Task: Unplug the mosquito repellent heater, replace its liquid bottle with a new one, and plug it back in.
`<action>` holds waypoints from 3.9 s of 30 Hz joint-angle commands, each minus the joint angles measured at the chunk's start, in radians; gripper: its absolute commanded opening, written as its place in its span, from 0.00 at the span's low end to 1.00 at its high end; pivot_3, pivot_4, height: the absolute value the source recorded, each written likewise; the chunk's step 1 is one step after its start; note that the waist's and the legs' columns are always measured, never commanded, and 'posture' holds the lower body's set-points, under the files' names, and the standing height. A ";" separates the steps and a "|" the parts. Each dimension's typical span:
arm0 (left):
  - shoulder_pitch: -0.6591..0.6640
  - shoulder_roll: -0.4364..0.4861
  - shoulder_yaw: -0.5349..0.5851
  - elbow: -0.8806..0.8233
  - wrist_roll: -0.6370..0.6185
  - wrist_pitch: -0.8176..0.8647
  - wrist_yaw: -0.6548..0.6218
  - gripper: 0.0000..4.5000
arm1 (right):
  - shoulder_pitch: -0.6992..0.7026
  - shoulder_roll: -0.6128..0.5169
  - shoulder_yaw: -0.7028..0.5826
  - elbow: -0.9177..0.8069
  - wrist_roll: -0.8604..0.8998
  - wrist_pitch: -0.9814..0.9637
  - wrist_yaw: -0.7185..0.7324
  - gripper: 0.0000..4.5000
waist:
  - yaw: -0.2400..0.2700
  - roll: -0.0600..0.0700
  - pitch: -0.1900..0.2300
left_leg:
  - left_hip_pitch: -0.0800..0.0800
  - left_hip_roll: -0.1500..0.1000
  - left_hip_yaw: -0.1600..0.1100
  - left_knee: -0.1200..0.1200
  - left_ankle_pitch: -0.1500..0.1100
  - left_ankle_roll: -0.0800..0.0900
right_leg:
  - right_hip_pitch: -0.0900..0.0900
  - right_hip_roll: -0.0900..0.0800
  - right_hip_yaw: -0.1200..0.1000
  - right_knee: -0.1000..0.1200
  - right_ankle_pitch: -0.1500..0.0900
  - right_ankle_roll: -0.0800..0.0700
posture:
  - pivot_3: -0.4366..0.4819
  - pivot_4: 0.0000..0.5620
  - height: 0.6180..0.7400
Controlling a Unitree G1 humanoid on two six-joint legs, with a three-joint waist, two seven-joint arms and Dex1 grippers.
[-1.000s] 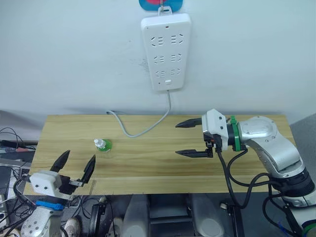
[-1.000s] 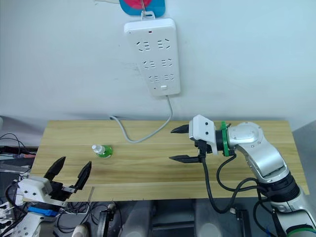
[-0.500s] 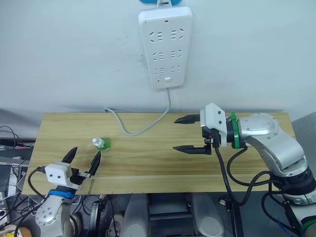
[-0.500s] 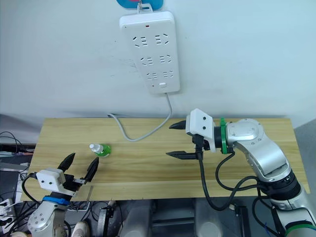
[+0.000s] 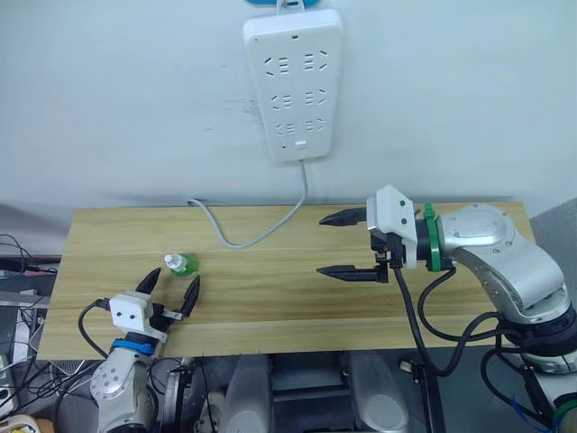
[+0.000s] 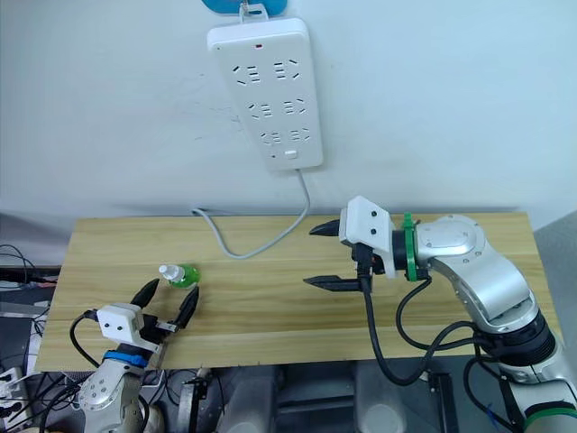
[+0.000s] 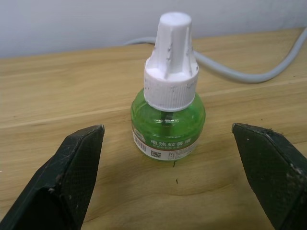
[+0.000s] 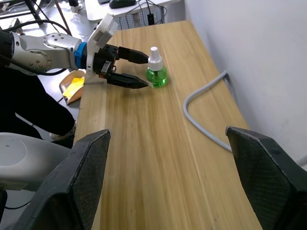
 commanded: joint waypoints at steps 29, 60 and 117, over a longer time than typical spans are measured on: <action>-0.049 0.014 -0.017 0.104 -0.006 -0.050 -0.001 0.49 | 0.013 -0.029 -0.036 -0.079 0.041 0.016 -0.051 0.89 | -0.005 -0.001 0.013 | 0.000 0.000 0.000 -0.001 0.000 0.000 | 0.000 0.000 0.000 0.000 0.000 0.000 | 0.28 0.88 0.92; 0.063 0.213 -0.144 -0.542 -0.180 0.444 -0.192 0.49 | 0.030 0.057 0.002 -0.049 -0.005 -0.053 -0.112 0.89 | -0.003 -0.001 0.012 | -0.001 0.000 -0.001 -0.003 0.000 -0.001 | -0.001 0.000 -0.001 -0.002 0.000 0.000 | 0.33 0.74 0.92; -0.443 0.342 -0.364 -0.785 -0.154 0.834 -0.411 0.49 | -0.133 0.238 0.028 -0.031 0.134 0.173 -0.298 0.77 | -0.014 -0.002 0.010 | -0.004 0.000 0.000 -0.001 0.002 -0.004 | -0.004 0.000 -0.002 0.000 0.000 0.000 | 0.28 0.79 0.92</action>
